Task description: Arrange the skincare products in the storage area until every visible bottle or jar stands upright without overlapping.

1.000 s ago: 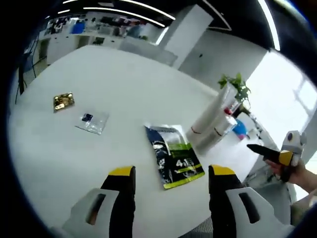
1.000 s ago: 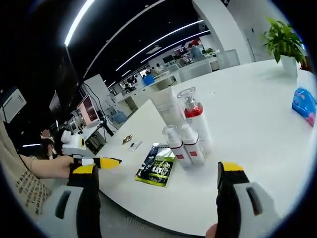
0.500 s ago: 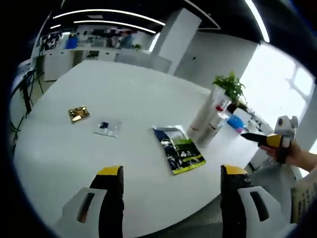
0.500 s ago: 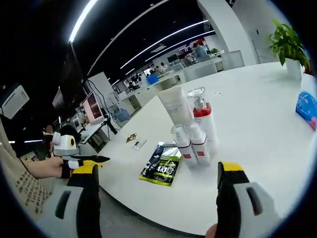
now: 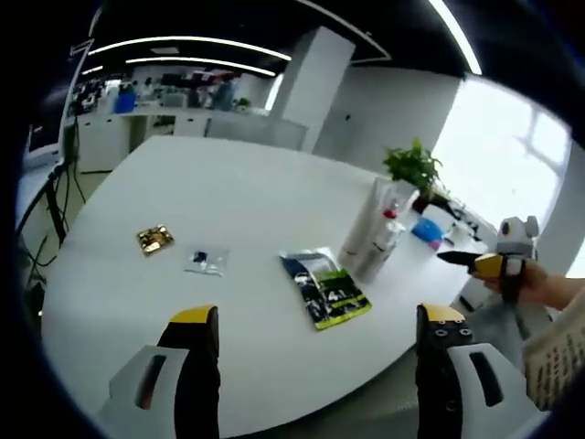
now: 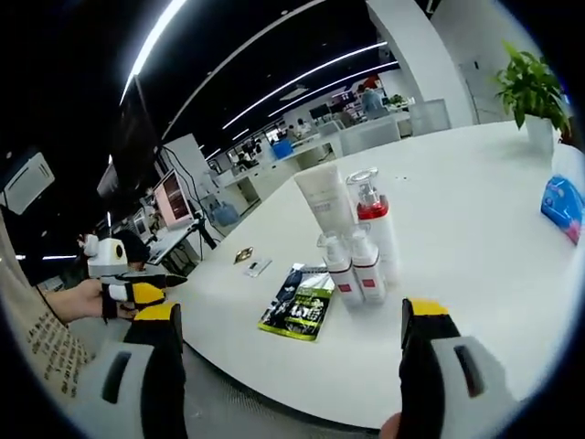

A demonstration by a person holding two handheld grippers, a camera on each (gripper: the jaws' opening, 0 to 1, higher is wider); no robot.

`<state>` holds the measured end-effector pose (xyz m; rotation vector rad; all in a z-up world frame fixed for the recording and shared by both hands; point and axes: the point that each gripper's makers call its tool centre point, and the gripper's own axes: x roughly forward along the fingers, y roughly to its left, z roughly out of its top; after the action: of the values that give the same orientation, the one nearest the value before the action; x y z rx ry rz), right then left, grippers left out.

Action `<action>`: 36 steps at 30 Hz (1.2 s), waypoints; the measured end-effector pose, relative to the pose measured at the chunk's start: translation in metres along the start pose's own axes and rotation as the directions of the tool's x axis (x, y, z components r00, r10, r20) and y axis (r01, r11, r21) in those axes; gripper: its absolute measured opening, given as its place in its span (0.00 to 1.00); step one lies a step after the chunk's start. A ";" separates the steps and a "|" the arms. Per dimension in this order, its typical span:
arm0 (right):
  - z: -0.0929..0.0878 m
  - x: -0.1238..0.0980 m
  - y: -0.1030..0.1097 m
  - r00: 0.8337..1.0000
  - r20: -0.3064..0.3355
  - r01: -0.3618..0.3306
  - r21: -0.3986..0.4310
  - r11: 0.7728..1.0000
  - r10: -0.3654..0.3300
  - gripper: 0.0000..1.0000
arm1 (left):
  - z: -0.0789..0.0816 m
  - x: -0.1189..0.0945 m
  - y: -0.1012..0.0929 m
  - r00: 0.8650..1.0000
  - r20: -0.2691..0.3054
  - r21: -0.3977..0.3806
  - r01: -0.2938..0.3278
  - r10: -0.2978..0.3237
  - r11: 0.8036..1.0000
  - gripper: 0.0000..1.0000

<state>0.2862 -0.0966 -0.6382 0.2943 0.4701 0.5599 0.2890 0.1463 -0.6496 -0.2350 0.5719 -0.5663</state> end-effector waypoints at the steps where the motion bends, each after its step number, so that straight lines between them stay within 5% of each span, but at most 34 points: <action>1: 0.000 0.000 0.000 1.000 0.000 0.000 0.000 1.000 0.000 1.00 | 0.002 -0.003 -0.001 1.000 0.008 -0.004 0.003 -0.003 1.000 0.88; 16: -0.009 -0.003 0.001 1.000 -0.022 -0.007 0.012 1.000 0.007 1.00 | 0.009 -0.028 0.000 0.998 0.060 0.005 -0.004 0.004 1.000 0.97; 36: -0.010 -0.001 -0.003 1.000 -0.023 0.001 0.001 1.000 -0.001 0.99 | -0.003 -0.012 0.015 0.996 -0.058 0.033 -0.062 0.064 0.998 0.97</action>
<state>0.2811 -0.0982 -0.6476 0.2890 0.4923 0.5625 0.2851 0.1652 -0.6524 -0.1703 0.6249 -0.5222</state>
